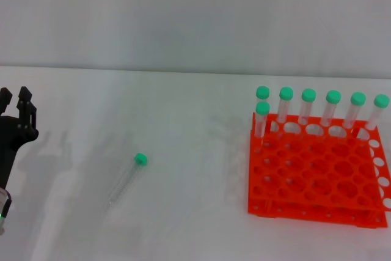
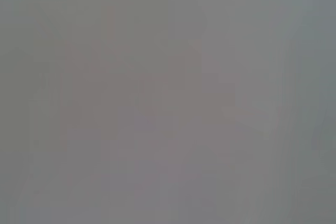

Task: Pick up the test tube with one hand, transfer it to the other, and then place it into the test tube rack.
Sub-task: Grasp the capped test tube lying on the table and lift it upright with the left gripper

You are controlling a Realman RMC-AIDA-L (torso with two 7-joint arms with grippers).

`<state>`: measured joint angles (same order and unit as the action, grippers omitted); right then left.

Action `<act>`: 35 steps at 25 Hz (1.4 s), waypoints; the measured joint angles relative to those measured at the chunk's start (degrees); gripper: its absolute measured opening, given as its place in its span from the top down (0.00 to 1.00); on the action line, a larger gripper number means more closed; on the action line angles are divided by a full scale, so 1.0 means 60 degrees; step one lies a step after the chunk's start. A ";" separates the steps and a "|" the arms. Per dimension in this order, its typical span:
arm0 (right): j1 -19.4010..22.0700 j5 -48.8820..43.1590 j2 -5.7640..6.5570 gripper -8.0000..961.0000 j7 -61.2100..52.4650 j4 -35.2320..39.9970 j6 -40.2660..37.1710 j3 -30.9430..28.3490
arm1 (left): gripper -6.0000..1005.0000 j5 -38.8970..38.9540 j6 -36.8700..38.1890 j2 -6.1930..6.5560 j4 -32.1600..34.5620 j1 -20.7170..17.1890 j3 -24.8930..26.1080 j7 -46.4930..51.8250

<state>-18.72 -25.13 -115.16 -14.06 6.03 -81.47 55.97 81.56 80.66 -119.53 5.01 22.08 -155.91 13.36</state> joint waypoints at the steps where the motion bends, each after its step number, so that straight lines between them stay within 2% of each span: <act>1: 0.0000 0.0000 -0.0003 0.67 0.0001 -0.0001 0.0000 0.0004 | 0.66 0.0000 0.0001 -0.0001 0.0000 -0.0005 0.0000 -0.0001; 19: -0.0004 -0.0032 -0.0011 0.67 0.0001 -0.0133 0.0001 0.0043 | 0.66 -0.0011 0.0003 0.0001 0.0000 -0.0017 0.0000 0.0000; 30: -0.0040 -0.0023 -0.0011 0.67 0.0000 -0.0131 0.0040 0.0047 | 0.61 -0.0164 0.0006 0.0018 -0.0039 -0.0019 -0.0015 0.0000; 35: -0.0071 -0.0017 -0.0011 0.67 0.0001 -0.0127 0.0070 0.0046 | 0.43 -0.0637 -0.0005 0.0046 -0.0100 0.0042 -0.0014 0.0004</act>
<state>-19.15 -25.23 -115.23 -14.06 5.27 -81.05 56.24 77.74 80.63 -119.25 4.41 22.33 -156.00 13.39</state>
